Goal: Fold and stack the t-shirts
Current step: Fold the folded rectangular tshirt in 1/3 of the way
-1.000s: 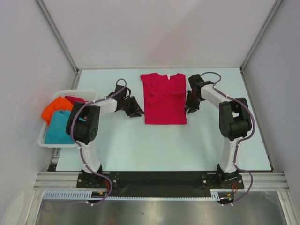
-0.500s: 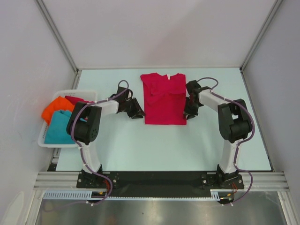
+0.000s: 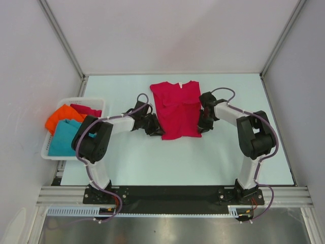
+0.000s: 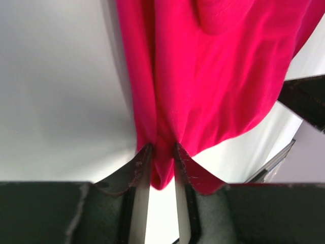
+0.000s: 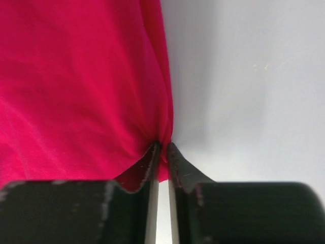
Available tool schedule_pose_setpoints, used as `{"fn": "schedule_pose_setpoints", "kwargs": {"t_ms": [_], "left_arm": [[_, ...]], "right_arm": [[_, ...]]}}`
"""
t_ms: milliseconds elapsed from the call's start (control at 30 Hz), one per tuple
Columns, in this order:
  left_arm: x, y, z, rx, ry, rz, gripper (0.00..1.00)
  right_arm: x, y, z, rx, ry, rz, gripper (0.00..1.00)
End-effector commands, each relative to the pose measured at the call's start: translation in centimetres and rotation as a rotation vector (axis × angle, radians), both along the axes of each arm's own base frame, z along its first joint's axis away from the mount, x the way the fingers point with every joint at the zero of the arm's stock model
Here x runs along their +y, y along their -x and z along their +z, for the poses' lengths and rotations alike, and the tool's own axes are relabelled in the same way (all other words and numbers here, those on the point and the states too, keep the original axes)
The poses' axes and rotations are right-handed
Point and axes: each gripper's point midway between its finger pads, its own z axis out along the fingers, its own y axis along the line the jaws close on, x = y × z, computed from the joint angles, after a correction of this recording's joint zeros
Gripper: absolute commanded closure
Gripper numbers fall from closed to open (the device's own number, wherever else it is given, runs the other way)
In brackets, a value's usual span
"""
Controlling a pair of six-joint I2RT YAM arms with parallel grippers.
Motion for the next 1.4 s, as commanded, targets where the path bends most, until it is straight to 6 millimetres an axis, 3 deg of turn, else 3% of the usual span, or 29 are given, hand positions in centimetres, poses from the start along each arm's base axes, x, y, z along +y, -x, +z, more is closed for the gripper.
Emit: {"fn": "schedule_pose_setpoints", "kwargs": {"t_ms": [0,67,267,367,467,633,800,933,1067,1200,1367], "left_arm": [[0.1,1.3,0.8,-0.018,0.016,0.012,0.74],[0.3,1.6,1.0,-0.026,0.016,0.011,0.78],[1.2,2.7,1.7,-0.043,0.002,0.012,0.96],[1.5,3.1,2.4,-0.060,-0.003,0.010,1.00],[2.0,3.8,3.1,-0.075,-0.007,0.010,1.00],[3.0,6.7,3.6,-0.087,-0.017,-0.003,1.00],[4.5,9.3,2.6,-0.072,-0.037,0.005,1.00],[4.4,9.1,3.1,-0.082,-0.030,0.011,0.93],[4.1,7.9,4.9,-0.119,-0.037,0.005,0.81],[3.8,6.4,7.0,-0.167,-0.043,0.010,0.73],[3.0,5.3,7.3,-0.172,-0.028,0.006,0.69]], "right_arm": [[0.8,1.8,0.1,0.013,-0.020,0.014,0.90],[1.1,2.5,0.1,0.014,-0.018,0.027,1.00],[1.8,4.3,1.5,-0.022,-0.002,0.054,1.00],[2.1,6.0,2.0,-0.018,0.011,0.073,1.00],[2.4,8.4,2.1,0.004,0.014,0.088,1.00],[1.9,11.8,2.8,0.008,0.041,0.093,1.00],[0.8,13.9,2.8,0.025,0.065,0.073,1.00],[0.7,13.4,2.6,0.027,0.089,0.066,0.78],[1.3,11.7,3.6,0.001,0.119,0.077,0.72],[2.0,8.9,6.1,-0.084,0.129,0.069,0.69],[2.6,6.5,5.5,-0.103,0.121,0.055,0.68]]}}
